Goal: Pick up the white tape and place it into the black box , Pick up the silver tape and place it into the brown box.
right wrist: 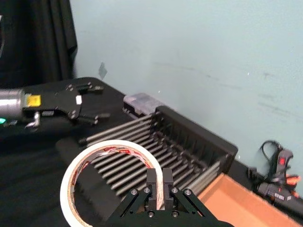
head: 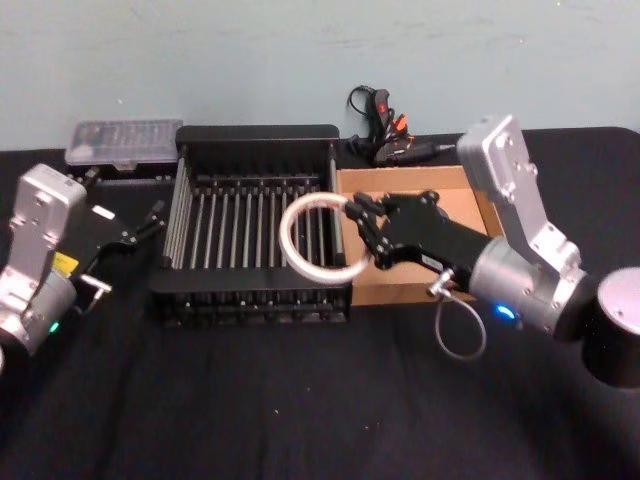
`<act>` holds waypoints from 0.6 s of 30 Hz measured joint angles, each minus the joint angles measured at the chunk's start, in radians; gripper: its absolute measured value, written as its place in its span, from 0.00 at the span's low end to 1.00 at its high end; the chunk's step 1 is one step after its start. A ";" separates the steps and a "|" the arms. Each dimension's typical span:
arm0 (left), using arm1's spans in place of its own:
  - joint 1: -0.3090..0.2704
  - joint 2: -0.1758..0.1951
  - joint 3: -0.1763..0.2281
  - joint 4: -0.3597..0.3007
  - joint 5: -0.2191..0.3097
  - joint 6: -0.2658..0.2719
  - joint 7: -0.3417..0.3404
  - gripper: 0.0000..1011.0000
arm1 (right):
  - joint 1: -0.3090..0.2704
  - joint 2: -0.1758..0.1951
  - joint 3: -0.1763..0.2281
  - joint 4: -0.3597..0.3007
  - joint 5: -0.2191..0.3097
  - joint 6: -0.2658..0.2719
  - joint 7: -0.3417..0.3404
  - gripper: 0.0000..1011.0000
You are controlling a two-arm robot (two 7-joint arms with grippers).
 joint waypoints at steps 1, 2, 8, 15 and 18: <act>0.000 0.000 0.000 0.000 0.000 0.000 0.000 0.99 | 0.010 -0.006 -0.003 0.009 -0.002 -0.001 -0.002 0.08; 0.000 0.000 0.000 0.000 0.000 0.000 0.000 0.99 | 0.030 -0.018 -0.009 0.029 -0.008 -0.002 -0.007 0.08; 0.000 0.000 0.000 0.000 0.000 0.000 0.000 0.99 | 0.103 -0.070 -0.027 0.109 -0.031 -0.009 -0.032 0.08; 0.000 0.000 0.000 0.000 0.000 0.000 0.000 0.99 | 0.181 -0.144 -0.046 0.222 -0.068 -0.027 -0.064 0.08; 0.000 0.000 0.000 0.000 0.000 0.000 0.000 0.99 | 0.207 -0.172 -0.053 0.265 -0.084 -0.033 -0.074 0.08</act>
